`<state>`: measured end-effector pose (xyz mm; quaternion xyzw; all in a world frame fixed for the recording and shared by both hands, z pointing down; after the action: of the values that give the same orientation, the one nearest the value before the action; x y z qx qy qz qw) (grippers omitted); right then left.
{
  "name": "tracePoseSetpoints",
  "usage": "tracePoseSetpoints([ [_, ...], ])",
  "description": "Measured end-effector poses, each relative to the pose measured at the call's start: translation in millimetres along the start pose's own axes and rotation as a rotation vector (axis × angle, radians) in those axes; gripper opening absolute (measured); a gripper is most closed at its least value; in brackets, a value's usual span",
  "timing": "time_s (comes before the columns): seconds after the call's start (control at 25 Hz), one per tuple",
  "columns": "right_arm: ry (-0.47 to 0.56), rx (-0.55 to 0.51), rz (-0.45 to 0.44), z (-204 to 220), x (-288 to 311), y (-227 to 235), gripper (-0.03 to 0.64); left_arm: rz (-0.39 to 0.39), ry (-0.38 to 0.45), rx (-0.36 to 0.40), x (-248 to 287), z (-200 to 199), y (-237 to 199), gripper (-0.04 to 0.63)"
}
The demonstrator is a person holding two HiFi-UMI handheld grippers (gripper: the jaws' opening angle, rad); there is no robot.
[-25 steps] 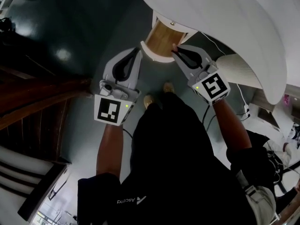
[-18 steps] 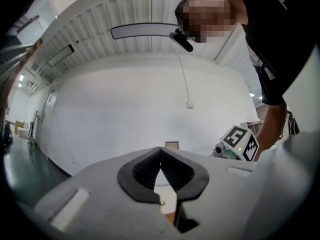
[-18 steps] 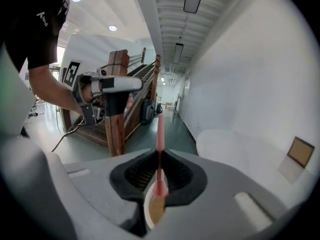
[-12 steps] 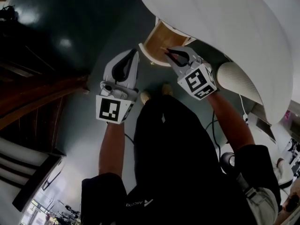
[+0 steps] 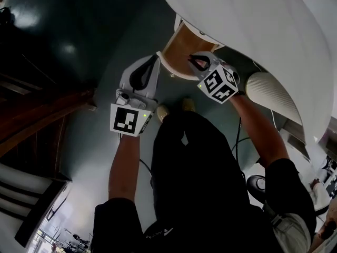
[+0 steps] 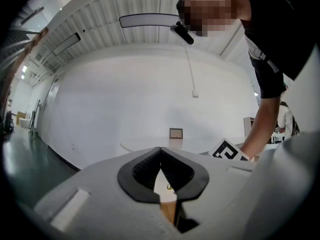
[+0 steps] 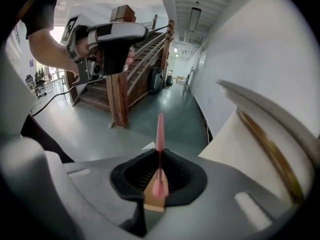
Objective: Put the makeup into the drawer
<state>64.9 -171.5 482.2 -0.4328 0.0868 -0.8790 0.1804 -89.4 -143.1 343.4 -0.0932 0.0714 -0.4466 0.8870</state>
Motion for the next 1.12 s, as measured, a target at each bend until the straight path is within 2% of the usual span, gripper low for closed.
tracePoseSetpoints([
  [0.28,-0.079,-0.062,-0.042,32,52,-1,0.043,0.029,-0.024,-0.012,15,46,-27,0.011],
  [0.6,-0.164,-0.08,-0.102,67,113,-7,0.044,0.054,-0.043,0.0,27,90,-50,0.011],
  [1.12,-0.367,-0.272,-0.261,128,206,-24,0.044,0.091,-0.06,-0.009,35,137,-75,0.011],
])
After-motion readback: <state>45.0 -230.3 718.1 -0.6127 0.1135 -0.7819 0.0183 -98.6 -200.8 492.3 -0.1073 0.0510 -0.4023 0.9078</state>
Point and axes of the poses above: the fingertips, and each gripper's own axes: x forward along the fingers, y to its right, z out of its underside, the point moved 5 cm from there along -x, backward along the fingers, and after that the axes turned 11 degrees about -x, right-handed, at the moved point
